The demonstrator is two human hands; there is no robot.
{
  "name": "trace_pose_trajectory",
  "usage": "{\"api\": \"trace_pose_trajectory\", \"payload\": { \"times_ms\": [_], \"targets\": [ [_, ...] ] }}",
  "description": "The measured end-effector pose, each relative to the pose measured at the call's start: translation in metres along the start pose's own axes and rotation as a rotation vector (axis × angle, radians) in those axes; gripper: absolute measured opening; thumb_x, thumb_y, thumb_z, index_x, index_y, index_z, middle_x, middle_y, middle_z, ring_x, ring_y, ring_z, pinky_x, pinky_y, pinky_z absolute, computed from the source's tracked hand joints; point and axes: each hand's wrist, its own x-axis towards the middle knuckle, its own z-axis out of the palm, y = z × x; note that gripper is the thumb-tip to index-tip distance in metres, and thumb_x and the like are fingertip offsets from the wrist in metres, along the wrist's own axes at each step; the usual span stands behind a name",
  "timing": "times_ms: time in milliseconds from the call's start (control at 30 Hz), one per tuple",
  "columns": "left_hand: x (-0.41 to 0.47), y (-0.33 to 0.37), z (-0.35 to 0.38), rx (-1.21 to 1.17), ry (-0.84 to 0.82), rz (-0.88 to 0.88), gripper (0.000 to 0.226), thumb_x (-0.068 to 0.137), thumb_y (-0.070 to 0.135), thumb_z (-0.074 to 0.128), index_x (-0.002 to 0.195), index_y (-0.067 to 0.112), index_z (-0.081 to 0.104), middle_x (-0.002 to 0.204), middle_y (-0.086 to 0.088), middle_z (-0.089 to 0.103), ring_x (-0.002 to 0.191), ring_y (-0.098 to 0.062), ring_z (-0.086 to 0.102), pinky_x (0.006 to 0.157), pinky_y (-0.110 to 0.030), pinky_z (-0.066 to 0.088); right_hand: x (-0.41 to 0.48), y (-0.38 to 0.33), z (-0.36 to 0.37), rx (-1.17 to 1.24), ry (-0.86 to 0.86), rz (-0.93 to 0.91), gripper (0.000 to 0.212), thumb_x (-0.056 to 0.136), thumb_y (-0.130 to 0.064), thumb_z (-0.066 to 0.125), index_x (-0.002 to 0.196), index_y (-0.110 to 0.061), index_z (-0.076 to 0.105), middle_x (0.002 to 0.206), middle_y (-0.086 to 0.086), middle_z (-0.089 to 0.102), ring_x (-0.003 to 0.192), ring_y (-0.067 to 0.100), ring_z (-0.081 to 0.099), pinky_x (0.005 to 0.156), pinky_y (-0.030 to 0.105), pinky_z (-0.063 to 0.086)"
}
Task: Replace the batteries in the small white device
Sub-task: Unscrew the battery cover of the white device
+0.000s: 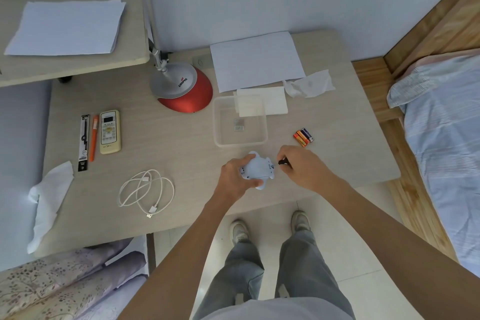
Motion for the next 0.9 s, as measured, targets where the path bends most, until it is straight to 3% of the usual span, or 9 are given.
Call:
{"api": "trace_pose_trajectory", "payload": {
  "times_ms": [100,267,367,467,600,767,900],
  "targets": [
    [0.0,0.001,0.0,0.0,-0.002,-0.002,0.086,0.071,0.031,0.099,0.149,0.027,0.062,0.124,-0.003,0.069,0.105,-0.022,0.068,0.081,-0.02,0.056,0.005,0.0,0.0,0.036,0.037,-0.003,0.003,0.1,-0.018,0.063,0.101,-0.017,0.066,0.094,-0.002,0.069,0.085,0.022,0.066,0.077,0.045,0.058],
    [0.0,0.004,-0.003,-0.037,-0.01,-0.015,0.084,0.069,0.026,0.1,0.145,0.027,0.065,0.121,-0.001,0.07,0.103,-0.021,0.069,0.083,-0.025,0.061,0.01,0.001,0.002,0.044,0.108,0.023,0.018,0.099,-0.027,0.067,0.085,-0.016,0.069,0.078,-0.001,0.068,0.07,0.018,0.062,0.067,0.043,0.059],
    [0.0,0.006,-0.004,-0.037,-0.021,-0.017,0.084,0.069,0.026,0.1,0.145,0.026,0.065,0.121,-0.001,0.071,0.104,-0.022,0.07,0.086,-0.031,0.064,0.007,0.002,0.003,0.052,0.098,0.01,0.018,0.098,-0.035,0.07,0.092,-0.018,0.069,0.082,-0.005,0.069,0.073,0.017,0.063,0.067,0.041,0.058],
    [0.0,0.006,-0.004,-0.039,-0.019,-0.022,0.085,0.069,0.025,0.101,0.146,0.024,0.065,0.122,-0.001,0.071,0.105,-0.022,0.069,0.088,-0.032,0.064,0.005,0.005,0.002,0.053,0.027,-0.029,0.02,0.096,-0.027,0.069,0.114,-0.024,0.061,0.1,-0.007,0.068,0.084,0.017,0.066,0.073,0.04,0.059],
    [0.0,0.005,-0.004,-0.034,-0.023,-0.026,0.086,0.068,0.028,0.101,0.146,0.024,0.065,0.125,-0.001,0.071,0.107,-0.023,0.07,0.09,-0.032,0.064,0.003,0.01,0.008,0.048,0.051,-0.038,0.01,0.098,-0.018,0.07,0.1,-0.024,0.062,0.096,-0.007,0.067,0.083,0.017,0.065,0.077,0.043,0.06],
    [0.0,0.005,-0.004,-0.047,-0.03,-0.024,0.084,0.068,0.023,0.101,0.145,0.025,0.066,0.122,-0.001,0.073,0.105,-0.022,0.07,0.083,-0.024,0.061,0.008,0.005,0.006,0.058,0.098,-0.041,0.013,0.097,-0.03,0.072,0.091,-0.02,0.067,0.086,-0.005,0.064,0.077,0.018,0.061,0.07,0.04,0.056],
    [0.0,0.004,-0.004,-0.049,-0.024,-0.021,0.084,0.067,0.021,0.101,0.144,0.025,0.067,0.121,-0.002,0.073,0.104,-0.022,0.071,0.085,-0.03,0.064,0.006,0.003,0.007,0.035,0.099,-0.003,0.018,0.097,-0.037,0.072,0.095,-0.021,0.065,0.087,-0.006,0.065,0.077,0.019,0.062,0.068,0.039,0.055]
  ]
}}
